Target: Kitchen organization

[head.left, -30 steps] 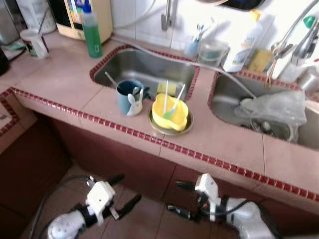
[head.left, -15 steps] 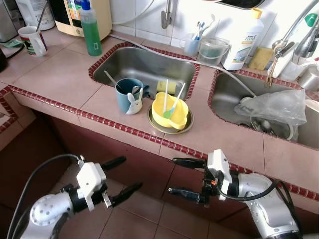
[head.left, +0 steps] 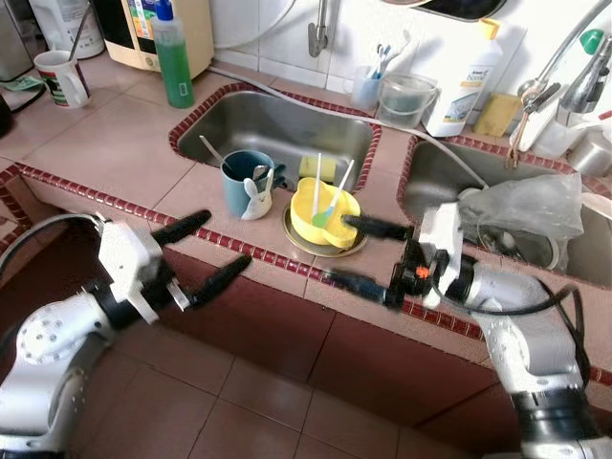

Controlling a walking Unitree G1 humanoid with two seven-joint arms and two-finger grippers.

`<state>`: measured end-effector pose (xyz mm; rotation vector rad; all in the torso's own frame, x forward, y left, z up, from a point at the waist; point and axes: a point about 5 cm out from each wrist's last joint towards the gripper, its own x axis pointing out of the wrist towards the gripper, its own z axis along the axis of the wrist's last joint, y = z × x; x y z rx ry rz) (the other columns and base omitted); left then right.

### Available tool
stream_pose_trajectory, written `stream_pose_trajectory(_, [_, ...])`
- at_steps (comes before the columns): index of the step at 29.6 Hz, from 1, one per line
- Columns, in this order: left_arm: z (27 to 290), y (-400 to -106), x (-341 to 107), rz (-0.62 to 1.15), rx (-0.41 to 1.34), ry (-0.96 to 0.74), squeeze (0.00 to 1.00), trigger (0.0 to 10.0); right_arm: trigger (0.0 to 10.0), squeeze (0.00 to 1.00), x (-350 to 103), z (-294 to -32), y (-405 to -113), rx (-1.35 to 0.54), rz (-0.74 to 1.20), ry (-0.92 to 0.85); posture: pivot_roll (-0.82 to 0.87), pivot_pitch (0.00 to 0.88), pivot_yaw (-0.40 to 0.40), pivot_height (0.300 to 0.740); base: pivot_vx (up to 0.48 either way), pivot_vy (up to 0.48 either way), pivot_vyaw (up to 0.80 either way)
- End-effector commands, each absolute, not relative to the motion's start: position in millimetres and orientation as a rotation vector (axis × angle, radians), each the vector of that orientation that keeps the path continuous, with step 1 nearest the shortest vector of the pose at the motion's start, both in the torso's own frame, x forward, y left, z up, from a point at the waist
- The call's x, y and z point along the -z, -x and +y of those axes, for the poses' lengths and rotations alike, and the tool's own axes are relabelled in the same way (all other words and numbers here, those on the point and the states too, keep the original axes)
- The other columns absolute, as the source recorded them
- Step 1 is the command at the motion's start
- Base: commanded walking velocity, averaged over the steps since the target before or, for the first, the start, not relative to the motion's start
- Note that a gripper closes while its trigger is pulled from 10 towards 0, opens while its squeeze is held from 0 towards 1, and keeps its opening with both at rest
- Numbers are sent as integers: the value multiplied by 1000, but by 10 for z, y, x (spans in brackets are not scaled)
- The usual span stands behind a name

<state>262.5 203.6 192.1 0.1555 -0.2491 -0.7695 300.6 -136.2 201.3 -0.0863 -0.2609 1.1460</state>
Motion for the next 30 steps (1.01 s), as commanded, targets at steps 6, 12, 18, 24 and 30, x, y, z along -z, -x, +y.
stream_pose_trajectory(6, [2123,-2719,-1942,-261,620,-107,0,10000,10000,0,-2169,-1510,-3172,-859,-380,9,62,15,-77,740,0,0,0])
stream_pose_trajectory(12, [1983,-2743,-1805,-269,412,33,0,10000,10000,0,-2150,-1581,-3198,-585,-447,-96,51,10,-71,740,0,0,0])
stream_pose_trajectory(18, [1835,-2729,-1697,-257,346,77,0,10000,10000,0,-2021,-1555,-3177,-415,-439,-108,43,8,-72,740,0,0,0])
stream_pose_trajectory(24, [1737,-2771,-1553,-224,286,35,0,10000,10000,0,-1839,-1517,-3178,-306,-394,-73,27,9,-63,740,0,0,0])
stream_pose_trajectory(30, [1703,-2817,-1490,-225,241,-31,0,10000,10000,0,-1812,-1559,-3213,-235,-388,-77,17,14,-55,740,0,0,0])
